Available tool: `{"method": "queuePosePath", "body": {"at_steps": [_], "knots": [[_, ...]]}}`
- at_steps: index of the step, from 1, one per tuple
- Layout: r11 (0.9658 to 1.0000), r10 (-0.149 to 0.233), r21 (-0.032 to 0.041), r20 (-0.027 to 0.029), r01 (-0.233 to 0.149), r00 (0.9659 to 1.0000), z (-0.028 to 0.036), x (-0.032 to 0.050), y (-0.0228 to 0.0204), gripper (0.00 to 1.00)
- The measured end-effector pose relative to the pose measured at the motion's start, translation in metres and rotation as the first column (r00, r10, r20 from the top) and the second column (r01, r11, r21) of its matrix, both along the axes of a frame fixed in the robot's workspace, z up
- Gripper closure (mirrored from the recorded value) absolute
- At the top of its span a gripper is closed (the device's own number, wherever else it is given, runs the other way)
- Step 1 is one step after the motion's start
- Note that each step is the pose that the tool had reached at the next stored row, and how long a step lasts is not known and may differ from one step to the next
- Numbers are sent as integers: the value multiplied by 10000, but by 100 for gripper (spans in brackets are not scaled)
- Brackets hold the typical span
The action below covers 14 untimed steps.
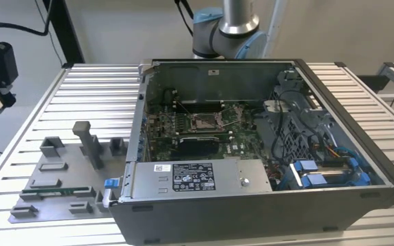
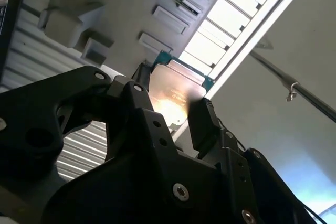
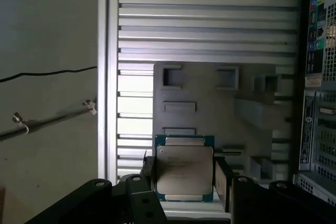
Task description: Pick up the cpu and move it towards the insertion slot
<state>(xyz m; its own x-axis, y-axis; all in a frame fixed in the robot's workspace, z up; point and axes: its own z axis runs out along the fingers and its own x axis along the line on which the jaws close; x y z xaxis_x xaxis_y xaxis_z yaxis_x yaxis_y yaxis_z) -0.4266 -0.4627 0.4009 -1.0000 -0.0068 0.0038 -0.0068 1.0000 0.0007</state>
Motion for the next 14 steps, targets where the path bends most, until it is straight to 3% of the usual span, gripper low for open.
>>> {"method": "queuePosePath", "body": {"at_steps": [4, 11, 14], "knots": [[10000, 1, 0, 1, -1, 10000, 119, 0, 0, 100], [10000, 1, -8, 9, -1, 10000, 126, 1, 1, 100], [10000, 0, -9, 8, 0, 10000, 127, 53, 2, 100]]}}
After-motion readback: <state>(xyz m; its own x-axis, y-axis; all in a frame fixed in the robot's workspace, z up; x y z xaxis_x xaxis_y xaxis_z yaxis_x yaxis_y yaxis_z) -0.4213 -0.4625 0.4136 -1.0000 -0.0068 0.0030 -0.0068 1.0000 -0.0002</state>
